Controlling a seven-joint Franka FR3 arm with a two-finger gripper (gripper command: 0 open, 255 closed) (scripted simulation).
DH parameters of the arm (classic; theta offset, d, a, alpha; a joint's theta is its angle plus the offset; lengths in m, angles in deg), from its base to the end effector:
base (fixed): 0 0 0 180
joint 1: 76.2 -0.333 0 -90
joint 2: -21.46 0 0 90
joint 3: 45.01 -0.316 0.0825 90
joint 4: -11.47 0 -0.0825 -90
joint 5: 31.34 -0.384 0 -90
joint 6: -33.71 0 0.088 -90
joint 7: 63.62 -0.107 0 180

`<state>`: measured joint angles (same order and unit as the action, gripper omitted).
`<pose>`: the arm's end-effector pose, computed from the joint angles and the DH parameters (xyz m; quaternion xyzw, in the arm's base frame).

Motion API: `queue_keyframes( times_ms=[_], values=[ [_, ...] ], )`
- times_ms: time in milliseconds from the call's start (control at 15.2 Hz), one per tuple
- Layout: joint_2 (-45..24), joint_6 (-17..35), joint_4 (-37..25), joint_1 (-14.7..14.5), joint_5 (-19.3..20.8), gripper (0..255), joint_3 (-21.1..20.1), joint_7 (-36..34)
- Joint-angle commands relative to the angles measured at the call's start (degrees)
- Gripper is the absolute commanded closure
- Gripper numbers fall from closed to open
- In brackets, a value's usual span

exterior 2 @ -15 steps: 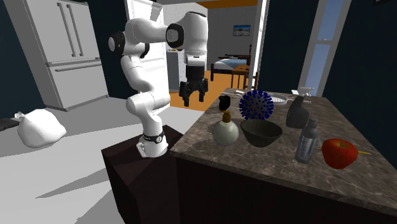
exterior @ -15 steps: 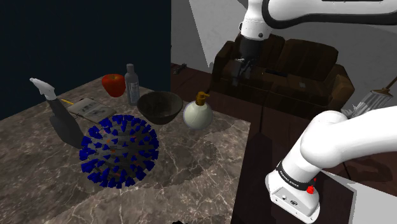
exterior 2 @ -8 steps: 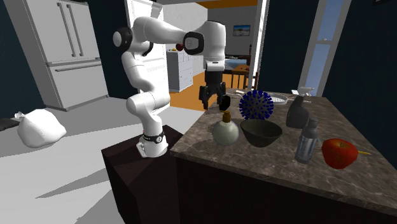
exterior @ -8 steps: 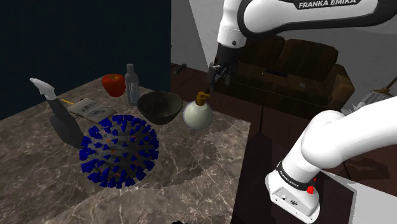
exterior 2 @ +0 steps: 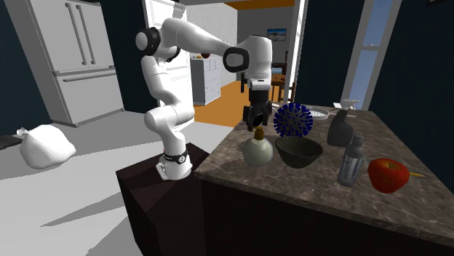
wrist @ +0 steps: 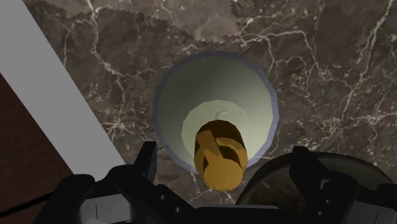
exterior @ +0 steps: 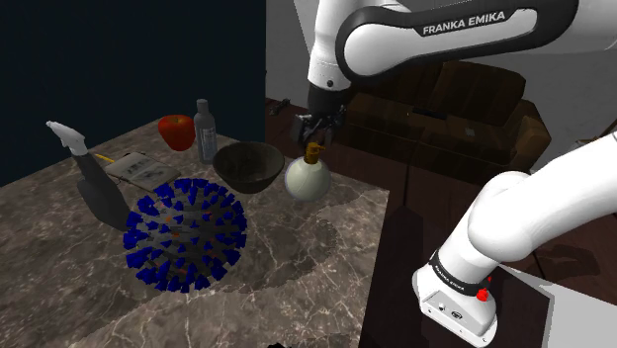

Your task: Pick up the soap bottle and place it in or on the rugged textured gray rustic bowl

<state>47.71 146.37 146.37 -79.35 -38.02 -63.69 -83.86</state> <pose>0.3873 0.1741 0.4965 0.9993 -0.0213 0.0300 0.0068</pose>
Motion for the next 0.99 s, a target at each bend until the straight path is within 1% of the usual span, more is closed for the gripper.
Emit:
queue_keyframes(
  times_ms=[0, 198, 726, 792, 924],
  values=[
    [-0.5, 2.0, 1.4, 0.0, 0.0, 0, -0.2, 0.0],
    [-1.1, 4.1, 2.9, 0.1, 0.0, 0, -0.4, -0.1],
    [-1.1, 4.1, 2.9, 0.1, 0.0, 0, -0.4, -0.1],
    [-1.1, 4.1, 2.9, 0.1, 0.0, 255, -0.4, -0.1],
    [-1.1, 4.1, 2.9, 0.1, 0.0, 255, -0.4, -0.1]
  ],
)
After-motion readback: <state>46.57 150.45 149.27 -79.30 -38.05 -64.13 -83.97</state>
